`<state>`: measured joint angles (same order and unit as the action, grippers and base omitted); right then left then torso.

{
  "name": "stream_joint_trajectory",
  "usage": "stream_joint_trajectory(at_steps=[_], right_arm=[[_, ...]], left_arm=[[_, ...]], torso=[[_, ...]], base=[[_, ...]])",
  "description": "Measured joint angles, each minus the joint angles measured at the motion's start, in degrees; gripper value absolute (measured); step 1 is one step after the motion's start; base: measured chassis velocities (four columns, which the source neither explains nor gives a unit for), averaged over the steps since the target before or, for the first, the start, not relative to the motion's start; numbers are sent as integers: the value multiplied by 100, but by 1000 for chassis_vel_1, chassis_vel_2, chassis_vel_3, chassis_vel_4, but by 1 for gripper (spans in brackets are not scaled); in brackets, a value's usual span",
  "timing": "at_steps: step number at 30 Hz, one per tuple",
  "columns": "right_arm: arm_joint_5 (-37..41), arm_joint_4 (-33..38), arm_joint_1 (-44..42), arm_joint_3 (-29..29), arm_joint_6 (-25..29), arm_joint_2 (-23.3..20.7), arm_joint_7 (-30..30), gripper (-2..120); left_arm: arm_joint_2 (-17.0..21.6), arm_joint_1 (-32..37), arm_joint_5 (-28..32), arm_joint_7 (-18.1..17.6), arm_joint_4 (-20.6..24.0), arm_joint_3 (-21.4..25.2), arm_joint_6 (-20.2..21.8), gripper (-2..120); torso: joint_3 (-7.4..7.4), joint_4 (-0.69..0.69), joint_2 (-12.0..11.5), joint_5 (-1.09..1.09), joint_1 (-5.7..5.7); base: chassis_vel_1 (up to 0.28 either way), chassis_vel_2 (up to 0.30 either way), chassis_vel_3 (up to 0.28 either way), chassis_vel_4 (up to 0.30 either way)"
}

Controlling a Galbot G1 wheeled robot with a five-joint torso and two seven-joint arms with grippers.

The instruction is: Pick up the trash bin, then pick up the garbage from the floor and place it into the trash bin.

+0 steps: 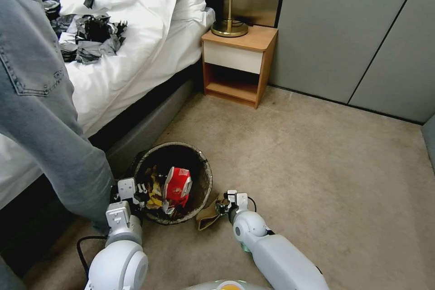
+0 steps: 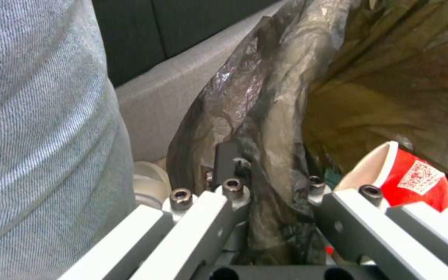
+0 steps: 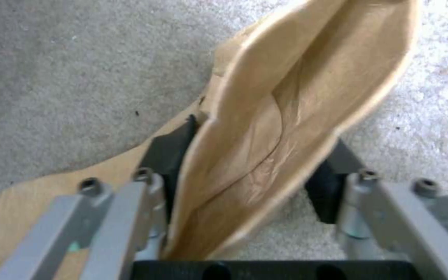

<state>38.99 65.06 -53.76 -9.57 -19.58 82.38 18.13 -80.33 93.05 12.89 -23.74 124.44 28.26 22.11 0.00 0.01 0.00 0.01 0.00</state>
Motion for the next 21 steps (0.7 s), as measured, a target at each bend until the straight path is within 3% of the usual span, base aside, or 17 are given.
stream_joint_trajectory(at_steps=[6, 8, 10, 21], right_arm=[[-170, 58, -5, -1, 93, -11, -45, 17], [-191, 71, -5, -2, 113, -23, -53, 14], [-280, 112, -9, -4, 199, -73, -100, 3], [-412, 199, -50, 26, 330, -193, -176, 0]], left_arm=[[14, 9, -5, 2, 28, -1, -5, 2], [14, 11, -5, 2, 30, -1, -5, 2], [20, 20, -8, 2, 30, -14, -5, 2], [52, 17, -11, 3, 24, -37, -5, 2]], torso=[[0, 0, 0, 0, 0], [0, 0, 0, -1, 0], [0, -1, 0, -1, 0], [0, -1, 0, -1, 1]], base=[[0, 0, 0, 0], [0, 0, 0, 0], [0, 0, 0, 0], [0, 0, 0, 0]])
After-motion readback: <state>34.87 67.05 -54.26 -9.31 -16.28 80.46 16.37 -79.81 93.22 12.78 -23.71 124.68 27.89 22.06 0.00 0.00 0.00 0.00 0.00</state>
